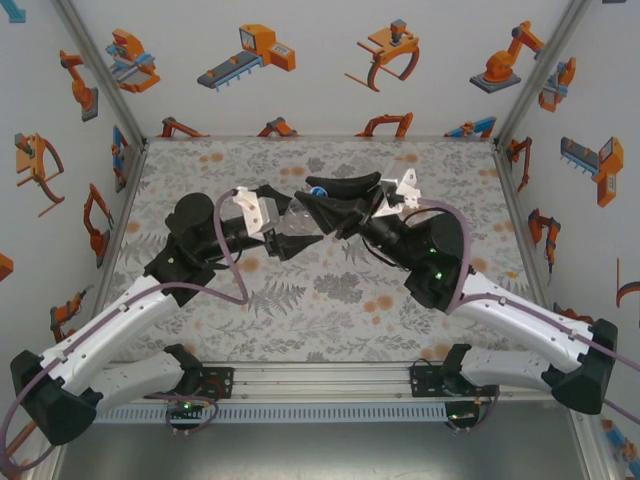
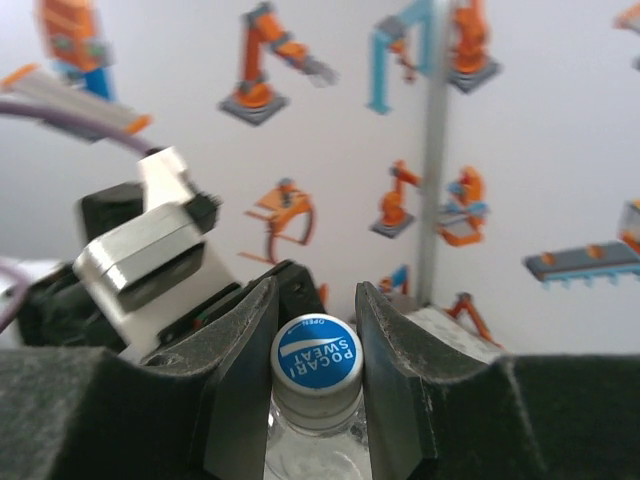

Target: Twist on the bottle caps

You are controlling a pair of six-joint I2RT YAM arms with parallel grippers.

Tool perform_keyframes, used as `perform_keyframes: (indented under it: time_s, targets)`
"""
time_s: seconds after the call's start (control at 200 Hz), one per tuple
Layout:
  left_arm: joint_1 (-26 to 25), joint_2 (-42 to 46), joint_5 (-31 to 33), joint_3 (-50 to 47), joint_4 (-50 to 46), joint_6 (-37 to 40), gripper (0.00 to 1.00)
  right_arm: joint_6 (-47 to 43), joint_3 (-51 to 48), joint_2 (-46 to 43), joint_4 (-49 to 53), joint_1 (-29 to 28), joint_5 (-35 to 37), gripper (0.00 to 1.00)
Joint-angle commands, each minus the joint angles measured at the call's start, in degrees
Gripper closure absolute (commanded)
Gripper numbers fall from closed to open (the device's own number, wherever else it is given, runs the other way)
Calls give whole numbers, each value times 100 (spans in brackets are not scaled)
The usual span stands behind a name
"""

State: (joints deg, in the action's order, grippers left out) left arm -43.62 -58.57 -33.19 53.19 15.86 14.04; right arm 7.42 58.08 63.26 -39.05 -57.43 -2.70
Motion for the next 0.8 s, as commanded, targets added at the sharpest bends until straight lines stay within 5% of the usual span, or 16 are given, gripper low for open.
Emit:
perform_keyframes:
  time_s: [0.0,0.26,0.421,0.546,0.661,0.796]
  targets:
    - [-185,-343,1426,157,876,163,100,-221,218,433,76,-250,1729,100]
    - [-358,-1164,3226,471,1471,166,100,-623,576,1178,-300,-447,3578,100]
    - [-358,-1308,3139,524,1557,170,100,-524,649,1145,-22,-437,3531,100]
    - [-358,-1288,2823,525,1325,252,100,-424,926,864,1206,-369,3068,100]
    - [-347,-1235,2322,535,813,391,100,-35,1497,657,2937,-205,2485,70]
    - [-303,-1138,1383,560,-110,591,100,292,1988,404,4560,-76,1899,57]
